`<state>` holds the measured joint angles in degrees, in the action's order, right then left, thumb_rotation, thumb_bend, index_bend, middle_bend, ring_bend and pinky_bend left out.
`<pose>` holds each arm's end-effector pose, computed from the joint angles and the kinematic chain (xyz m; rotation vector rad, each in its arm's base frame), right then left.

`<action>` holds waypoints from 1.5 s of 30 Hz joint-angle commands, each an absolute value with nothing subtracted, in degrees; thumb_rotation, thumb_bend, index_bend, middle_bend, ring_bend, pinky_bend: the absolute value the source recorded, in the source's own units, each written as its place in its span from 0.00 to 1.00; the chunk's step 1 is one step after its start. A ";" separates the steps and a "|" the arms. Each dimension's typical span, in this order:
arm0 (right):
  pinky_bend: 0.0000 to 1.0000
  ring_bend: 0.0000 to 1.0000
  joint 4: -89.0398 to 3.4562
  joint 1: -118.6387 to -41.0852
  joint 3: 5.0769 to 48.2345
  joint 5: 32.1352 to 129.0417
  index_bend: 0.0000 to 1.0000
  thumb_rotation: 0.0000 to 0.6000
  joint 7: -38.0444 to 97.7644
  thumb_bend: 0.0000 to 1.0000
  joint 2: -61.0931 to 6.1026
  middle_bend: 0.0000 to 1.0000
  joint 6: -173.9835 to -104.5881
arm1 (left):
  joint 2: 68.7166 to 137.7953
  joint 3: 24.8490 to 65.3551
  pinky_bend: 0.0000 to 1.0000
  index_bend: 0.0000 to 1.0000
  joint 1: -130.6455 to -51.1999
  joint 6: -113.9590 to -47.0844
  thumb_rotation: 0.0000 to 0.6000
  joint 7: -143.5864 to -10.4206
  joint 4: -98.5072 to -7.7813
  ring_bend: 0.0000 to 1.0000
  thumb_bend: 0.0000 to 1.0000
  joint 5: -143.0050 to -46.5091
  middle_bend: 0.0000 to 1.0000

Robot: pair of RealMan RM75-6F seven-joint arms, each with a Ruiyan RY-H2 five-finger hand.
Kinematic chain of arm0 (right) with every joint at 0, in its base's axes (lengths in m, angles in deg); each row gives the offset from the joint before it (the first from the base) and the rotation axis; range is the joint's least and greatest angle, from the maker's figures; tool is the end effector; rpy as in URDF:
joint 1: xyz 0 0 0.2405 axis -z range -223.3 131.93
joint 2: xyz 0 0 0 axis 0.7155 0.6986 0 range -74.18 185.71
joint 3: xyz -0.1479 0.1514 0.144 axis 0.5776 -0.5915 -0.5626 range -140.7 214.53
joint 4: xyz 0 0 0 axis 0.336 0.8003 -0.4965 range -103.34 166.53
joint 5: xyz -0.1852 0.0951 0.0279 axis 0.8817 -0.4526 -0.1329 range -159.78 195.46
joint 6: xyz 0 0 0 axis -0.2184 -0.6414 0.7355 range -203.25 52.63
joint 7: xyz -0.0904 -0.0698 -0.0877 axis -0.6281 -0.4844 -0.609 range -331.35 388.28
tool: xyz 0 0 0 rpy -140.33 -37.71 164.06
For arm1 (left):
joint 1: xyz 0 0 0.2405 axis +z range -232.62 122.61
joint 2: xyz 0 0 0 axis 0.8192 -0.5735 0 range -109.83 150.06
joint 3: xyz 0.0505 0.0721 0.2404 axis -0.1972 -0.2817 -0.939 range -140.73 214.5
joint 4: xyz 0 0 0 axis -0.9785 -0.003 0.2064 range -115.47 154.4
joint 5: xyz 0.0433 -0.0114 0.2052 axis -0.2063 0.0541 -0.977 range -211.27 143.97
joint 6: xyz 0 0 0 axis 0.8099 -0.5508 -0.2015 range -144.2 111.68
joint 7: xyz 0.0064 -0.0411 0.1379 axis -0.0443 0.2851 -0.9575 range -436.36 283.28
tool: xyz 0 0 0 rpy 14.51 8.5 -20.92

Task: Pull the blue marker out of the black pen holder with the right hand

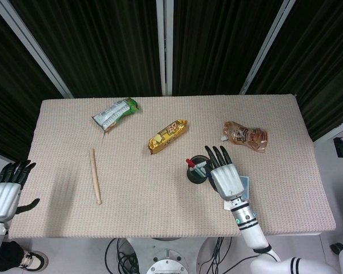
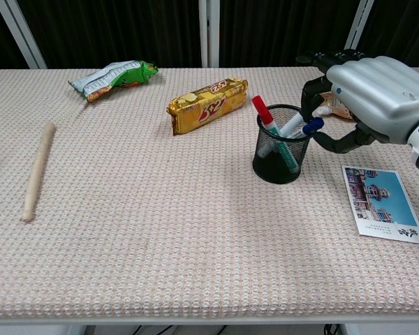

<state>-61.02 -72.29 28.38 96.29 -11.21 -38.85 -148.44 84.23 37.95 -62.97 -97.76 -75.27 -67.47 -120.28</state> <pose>-0.1493 -0.2661 -0.0107 1.7202 -0.6647 0.9582 -0.3248 0.1933 0.1563 -1.4868 -0.8751 -0.8362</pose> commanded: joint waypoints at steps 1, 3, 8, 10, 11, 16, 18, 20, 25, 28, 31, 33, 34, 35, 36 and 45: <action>0.00 0.00 -60.89 -72.38 28.33 96.18 0.51 1.00 -11.24 0.30 -38.96 0.04 -148.50 | 84.21 37.96 0.04 0.10 -62.99 -97.69 1.00 -75.20 -67.46 0.00 0.17 -120.21 0.06; 0.00 0.00 -60.79 -72.44 28.29 96.14 0.52 1.00 -11.21 0.30 -39.09 0.04 -148.63 | 84.18 37.98 0.04 0.10 -63.00 -97.65 1.00 -75.16 -67.46 0.00 0.17 -120.15 0.06; 0.00 0.00 -60.69 -72.46 28.29 96.32 0.55 1.00 -11.10 0.31 -39.19 0.05 -149.17 | 84.16 37.90 0.04 0.10 -62.91 -97.59 1.00 -74.98 -67.40 0.00 0.17 -120.07 0.06; 0.00 0.00 -60.76 -72.44 28.21 96.47 0.56 1.00 -10.96 0.32 -39.08 0.05 -149.50 | 84.16 37.88 0.04 0.10 -62.89 -97.55 1.00 -74.90 -67.34 0.00 0.17 -120.03 0.06; 0.00 0.00 -60.90 -72.41 28.16 96.58 0.57 1.00 -10.81 0.32 -38.96 0.05 -149.70 | 84.16 37.87 0.04 0.10 -62.87 -97.56 1.00 -74.86 -67.32 0.00 0.17 -120.04 0.06; 0.00 0.00 -62.70 -72.06 27.93 97.93 0.60 1.00 -9.25 0.32 -37.61 0.05 -151.13 | 84.08 37.79 0.04 0.10 -62.86 -97.44 1.00 -74.96 -67.46 0.00 0.17 -120.02 0.06; 0.00 0.00 -64.43 -71.50 27.73 98.86 0.62 1.00 -7.86 0.32 -36.44 0.06 -152.46 | 84.01 37.75 0.04 0.10 -62.86 -97.36 1.00 -75.11 -67.63 0.00 0.17 -119.99 0.06; 0.00 0.00 -66.40 -70.82 27.49 99.66 0.64 1.00 -5.96 0.32 -35.13 0.06 -153.79 | 83.89 37.66 0.04 0.10 -62.91 -97.22 1.00 -75.01 -67.79 0.00 0.17 -120.13 0.06; 0.00 0.00 -71.98 -68.61 26.60 101.82 0.66 1.00 -1.68 0.32 -29.69 0.06 -157.53 | 83.66 37.45 0.04 0.10 -63.07 -96.96 1.00 -74.68 -67.98 0.00 0.18 -120.52 0.06; 0.00 0.00 -74.04 -67.25 26.07 103.28 0.67 1.00 0.03 0.32 -26.61 0.06 -159.93 | 83.77 37.49 0.04 0.10 -63.13 -96.93 1.00 -74.76 -68.04 0.00 0.18 -120.52 0.06; 0.00 0.00 -73.52 -66.28 25.34 103.55 0.67 1.00 0.64 0.32 -24.73 0.07 -161.57 | 83.91 37.52 0.04 0.10 -63.29 -96.70 1.00 -75.04 -68.07 0.00 0.18 -120.50 0.06; 0.00 0.00 -71.86 -66.08 24.88 102.13 0.67 1.00 1.00 0.32 -24.49 0.07 -161.28 | 84.02 37.51 0.04 0.10 -63.46 -96.43 1.00 -75.28 -68.13 0.00 0.18 -120.51 0.06; 0.00 0.00 -71.15 -66.10 24.75 101.31 0.67 1.00 1.40 0.32 -24.59 0.07 -160.83 | 84.07 37.51 0.04 0.10 -63.52 -96.34 1.00 -75.38 -68.16 0.00 0.18 -120.50 0.06; 0.00 0.00 -70.04 -66.20 24.63 100.20 0.67 1.00 1.99 0.32 -24.88 0.07 -160.09 | 84.12 37.49 0.04 0.10 -63.58 -96.21 1.00 -75.51 -68.21 0.00 0.18 -120.48 0.06; 0.00 0.00 -69.06 -66.36 24.54 99.38 0.67 1.00 2.41 0.32 -25.19 0.07 -159.43 | 84.14 37.48 0.04 0.10 -63.61 -96.12 1.00 -75.62 -68.24 0.00 0.18 -120.45 0.06; 0.00 0.00 -58.74 -69.07 24.62 94.54 0.67 1.00 4.49 0.32 -30.38 0.07 -153.13 | 84.09 37.60 0.04 0.10 -63.65 -95.36 1.00 -75.73 -67.98 0.00 0.18 -119.30 0.06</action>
<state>-60.79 -68.19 24.55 95.55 3.99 -28.83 -154.52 84.06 37.58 -63.65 -95.44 -75.78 -68.06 -119.39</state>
